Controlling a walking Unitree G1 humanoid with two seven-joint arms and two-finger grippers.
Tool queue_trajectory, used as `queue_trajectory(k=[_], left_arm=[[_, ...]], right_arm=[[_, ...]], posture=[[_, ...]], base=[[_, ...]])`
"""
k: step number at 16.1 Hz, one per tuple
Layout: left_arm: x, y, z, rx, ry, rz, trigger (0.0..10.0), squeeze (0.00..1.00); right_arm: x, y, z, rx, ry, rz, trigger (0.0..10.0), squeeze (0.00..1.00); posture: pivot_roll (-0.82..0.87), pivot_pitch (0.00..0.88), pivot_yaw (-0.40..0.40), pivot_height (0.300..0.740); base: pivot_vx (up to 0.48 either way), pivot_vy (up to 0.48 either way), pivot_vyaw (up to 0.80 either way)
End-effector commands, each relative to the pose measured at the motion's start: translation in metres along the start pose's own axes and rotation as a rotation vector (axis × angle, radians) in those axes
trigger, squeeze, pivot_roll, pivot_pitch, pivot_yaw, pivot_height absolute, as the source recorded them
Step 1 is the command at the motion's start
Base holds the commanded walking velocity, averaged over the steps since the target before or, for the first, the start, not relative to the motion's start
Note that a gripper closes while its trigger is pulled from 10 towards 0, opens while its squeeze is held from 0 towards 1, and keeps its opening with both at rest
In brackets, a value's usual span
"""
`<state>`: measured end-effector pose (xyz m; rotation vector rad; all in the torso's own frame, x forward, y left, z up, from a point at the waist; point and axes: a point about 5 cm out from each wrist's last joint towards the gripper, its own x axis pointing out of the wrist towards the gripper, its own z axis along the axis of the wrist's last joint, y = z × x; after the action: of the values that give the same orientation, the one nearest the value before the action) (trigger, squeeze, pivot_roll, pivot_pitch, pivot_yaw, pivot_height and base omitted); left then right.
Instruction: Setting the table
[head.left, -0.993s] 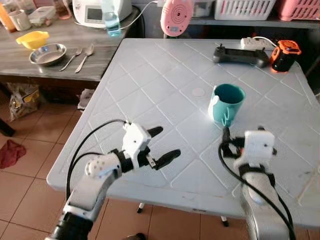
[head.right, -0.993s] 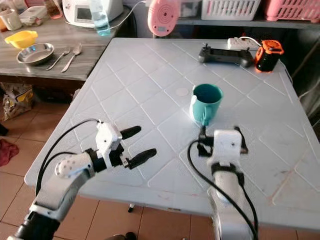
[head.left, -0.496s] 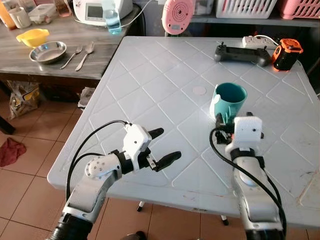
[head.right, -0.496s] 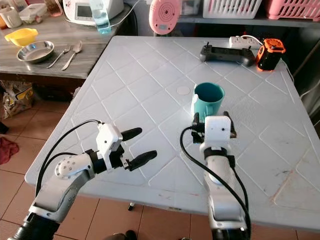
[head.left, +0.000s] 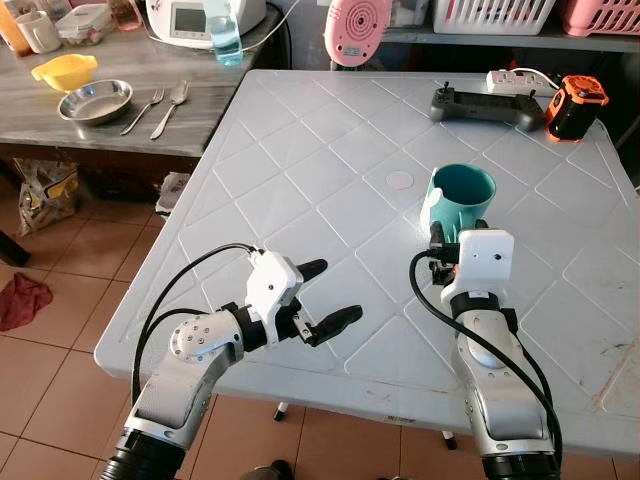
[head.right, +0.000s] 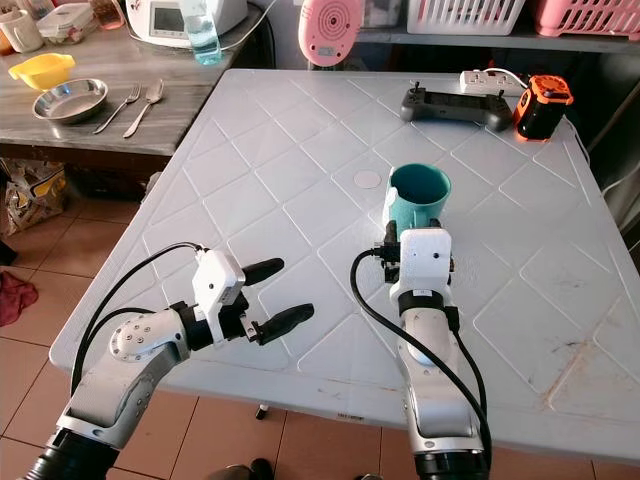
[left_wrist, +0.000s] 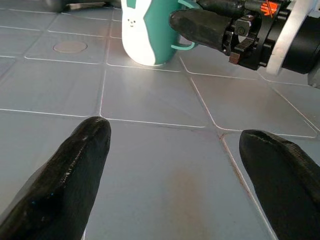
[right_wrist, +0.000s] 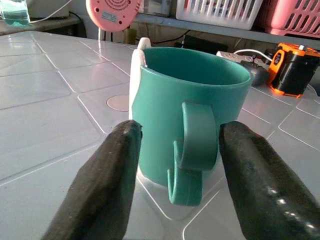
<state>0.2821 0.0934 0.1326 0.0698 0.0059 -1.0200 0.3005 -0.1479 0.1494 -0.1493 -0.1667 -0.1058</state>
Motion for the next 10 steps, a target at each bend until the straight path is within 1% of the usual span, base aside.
queue_trajectory(k=[1, 10], left_arm=[[-0.0002, -0.0032, 0.0008, 0.007, 0.002, -0.016, 10.0, 0.0], [0.0008, -0.0052, 0.002, 0.01, 0.006, -0.02, 10.0, 0.0]], right_arm=[[0.0005, 0.0002, -0.0032, -0.005, 0.009, -0.002, 0.0, 0.0], [0.0025, -0.0023, -0.0059, -0.007, 0.015, -0.03, 0.0, 0.0]], posture=[[0.06, 0.183, 0.048, 0.74], [0.07, 0.18, 0.05, 0.74]], base=[[0.0, 0.0, 0.0], [0.0, 0.0, 0.0]])
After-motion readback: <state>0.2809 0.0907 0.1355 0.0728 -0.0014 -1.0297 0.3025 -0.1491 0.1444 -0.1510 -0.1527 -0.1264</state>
